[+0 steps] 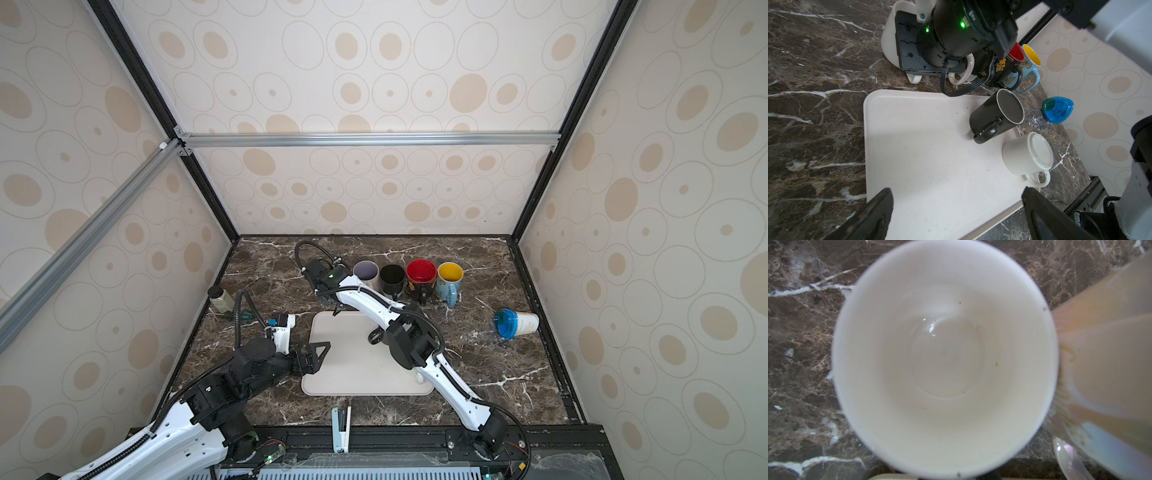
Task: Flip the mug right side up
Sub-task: 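Lower the white mug with the right gripper beside the pearly pink mug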
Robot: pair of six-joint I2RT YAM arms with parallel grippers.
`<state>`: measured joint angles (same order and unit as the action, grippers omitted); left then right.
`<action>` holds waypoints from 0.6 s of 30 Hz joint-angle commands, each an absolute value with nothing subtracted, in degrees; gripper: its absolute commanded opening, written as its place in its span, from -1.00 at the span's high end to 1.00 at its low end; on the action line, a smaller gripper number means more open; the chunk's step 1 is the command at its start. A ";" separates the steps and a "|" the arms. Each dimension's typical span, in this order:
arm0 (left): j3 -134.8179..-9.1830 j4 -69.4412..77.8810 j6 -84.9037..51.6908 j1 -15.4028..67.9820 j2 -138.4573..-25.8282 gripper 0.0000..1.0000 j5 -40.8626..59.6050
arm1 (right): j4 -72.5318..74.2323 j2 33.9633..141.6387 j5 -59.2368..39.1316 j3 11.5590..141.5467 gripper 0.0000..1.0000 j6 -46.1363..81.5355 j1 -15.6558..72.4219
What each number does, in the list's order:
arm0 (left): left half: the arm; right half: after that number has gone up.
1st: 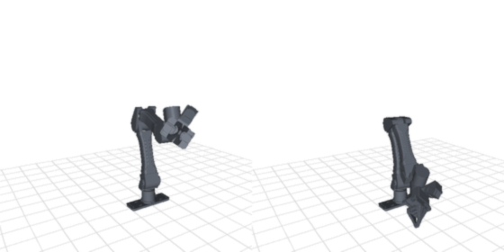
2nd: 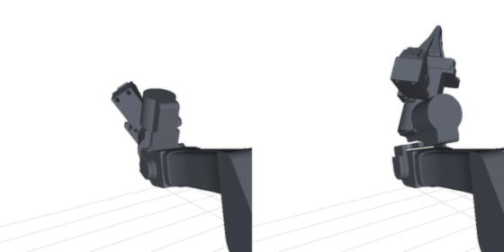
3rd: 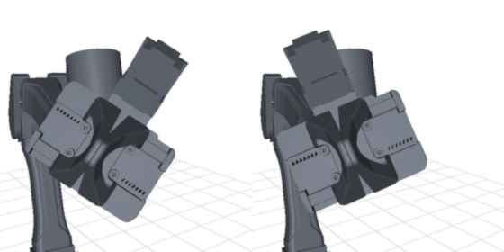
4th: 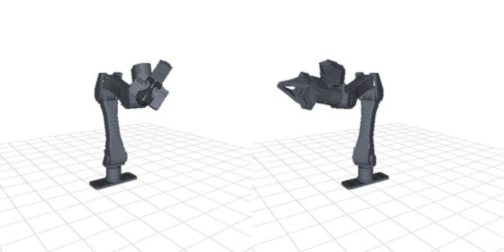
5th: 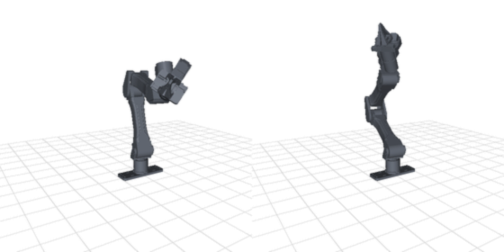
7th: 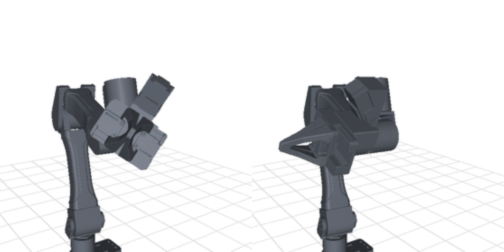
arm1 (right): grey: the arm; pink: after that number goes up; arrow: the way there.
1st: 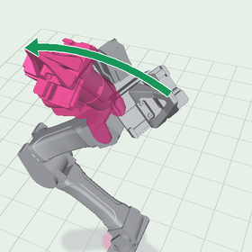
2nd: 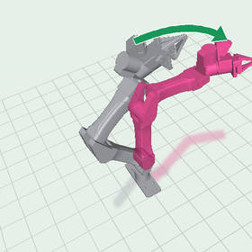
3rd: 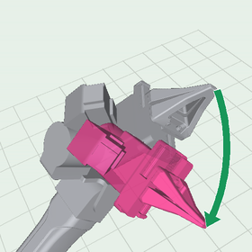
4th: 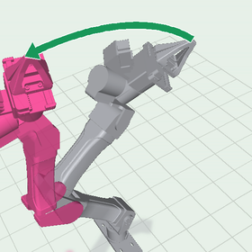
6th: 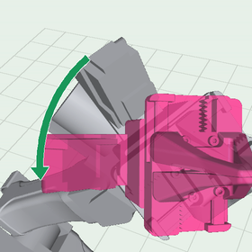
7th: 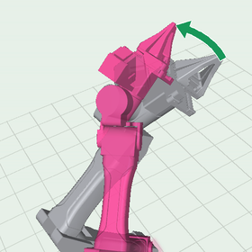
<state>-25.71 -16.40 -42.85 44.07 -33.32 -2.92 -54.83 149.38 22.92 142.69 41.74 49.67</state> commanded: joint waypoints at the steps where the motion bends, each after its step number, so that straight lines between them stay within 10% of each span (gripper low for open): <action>1: -25.84 -16.87 -43.77 43.86 -32.47 -0.96 -3.78 | -54.43 149.08 25.56 144.06 0.64 43.59 49.39; 18: -25.07 -17.52 -43.73 43.77 -30.34 -1.00 -5.18 | -43.63 137.06 24.10 125.57 0.05 41.45 49.99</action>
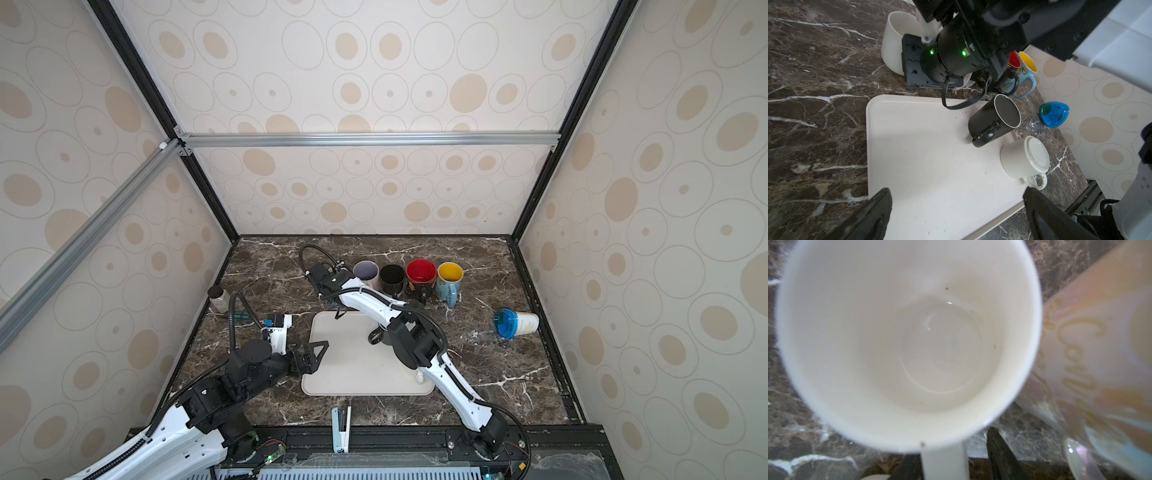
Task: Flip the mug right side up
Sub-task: 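Lower the white mug with the right gripper beside the pearly pink mug, then open the right gripper and move it back over the tray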
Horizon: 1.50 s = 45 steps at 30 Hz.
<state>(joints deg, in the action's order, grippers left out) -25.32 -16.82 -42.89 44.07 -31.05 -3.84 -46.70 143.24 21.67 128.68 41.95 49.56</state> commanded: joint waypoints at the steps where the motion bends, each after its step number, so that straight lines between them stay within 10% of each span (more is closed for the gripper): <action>1: -24.90 -17.28 -43.76 43.77 -30.47 -1.00 -5.32 | -42.10 135.22 24.51 123.27 0.03 41.16 50.09; 22: -18.99 0.99 -45.60 43.73 -33.75 -1.00 -13.62 | -39.10 96.74 27.04 90.93 0.08 30.72 50.96; 45: -27.56 -0.04 -36.65 43.67 -43.70 -0.99 -3.18 | -56.57 57.54 18.99 49.04 0.20 47.75 56.16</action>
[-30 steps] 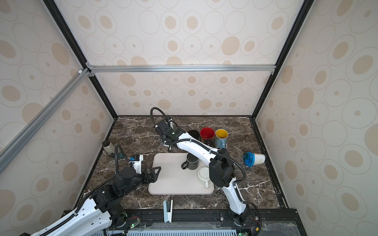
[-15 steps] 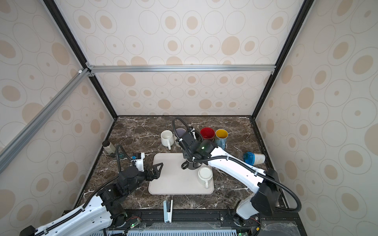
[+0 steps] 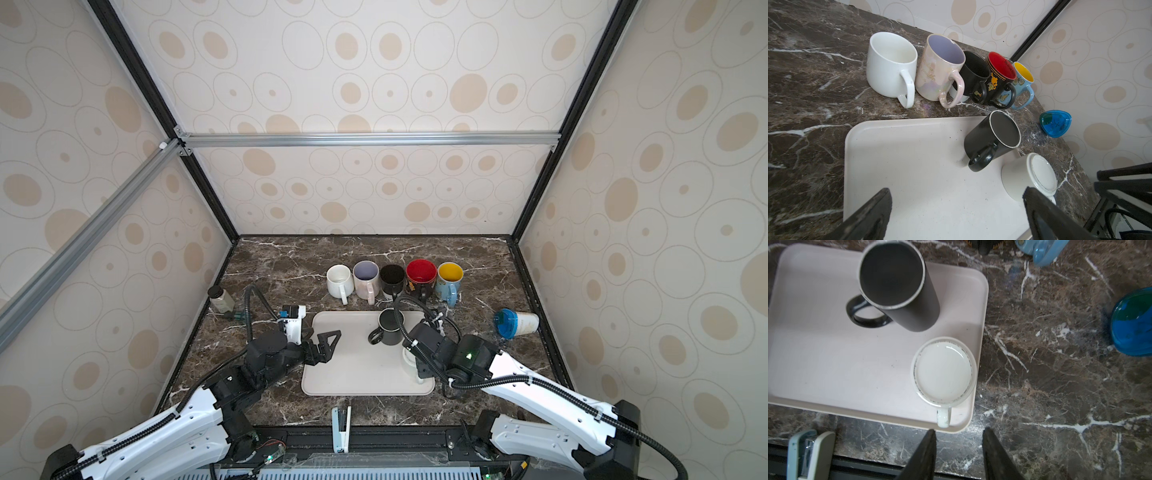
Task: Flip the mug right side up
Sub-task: 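Open the right gripper and move it back over the tray, then lower the right gripper onto the upside-down white mug with red interior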
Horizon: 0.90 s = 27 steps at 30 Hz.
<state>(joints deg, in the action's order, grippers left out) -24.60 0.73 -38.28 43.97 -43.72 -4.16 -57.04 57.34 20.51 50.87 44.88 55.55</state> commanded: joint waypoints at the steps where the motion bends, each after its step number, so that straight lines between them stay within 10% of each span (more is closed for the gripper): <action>1: -27.61 -0.27 -36.56 43.60 -43.76 -0.99 -3.25 | -55.88 58.02 18.79 48.27 0.20 47.79 56.09; 27: -27.95 2.95 -35.57 43.62 -49.10 -0.97 0.78 | -46.92 71.25 15.71 43.88 0.37 48.60 56.13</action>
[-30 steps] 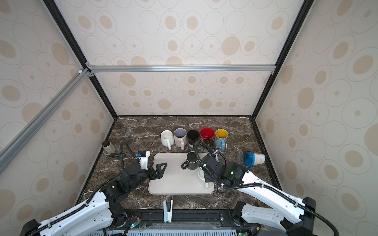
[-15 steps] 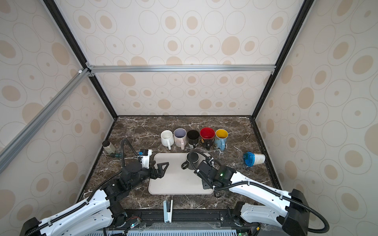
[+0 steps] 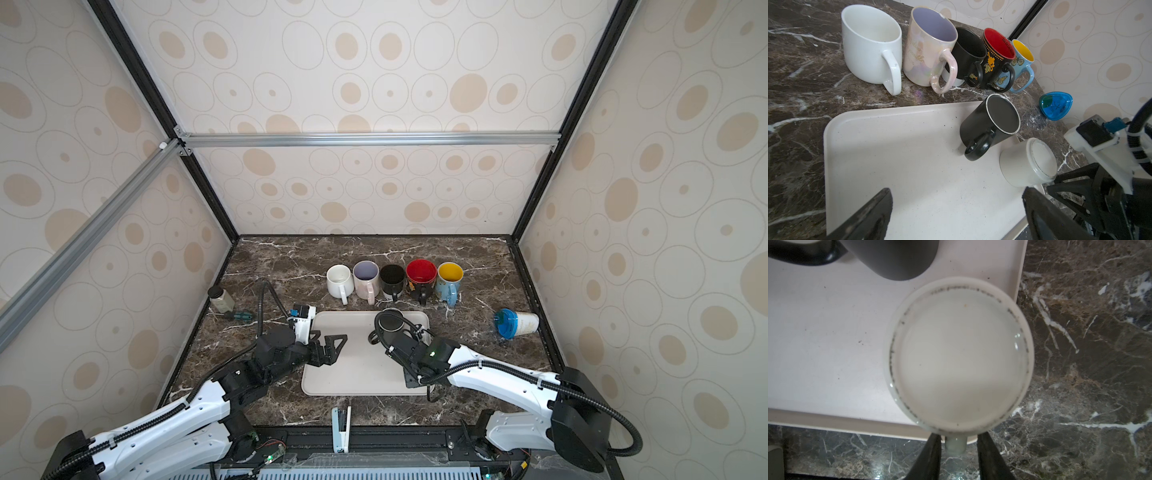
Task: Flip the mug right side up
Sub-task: 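Lower the right gripper onto the upside-down white mug with red interior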
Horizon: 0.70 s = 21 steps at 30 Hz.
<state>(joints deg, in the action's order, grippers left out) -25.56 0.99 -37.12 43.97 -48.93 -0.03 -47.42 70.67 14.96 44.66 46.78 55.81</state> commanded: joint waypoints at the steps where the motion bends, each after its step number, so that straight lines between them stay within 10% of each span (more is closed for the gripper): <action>1: -27.95 3.10 -35.51 43.63 -49.28 -0.97 0.92 | -46.36 71.52 15.86 43.76 0.38 48.60 56.11; 21: -28.61 3.95 -35.59 43.61 -51.35 -0.95 2.90 | -41.66 69.02 16.35 39.96 1.00 50.53 55.94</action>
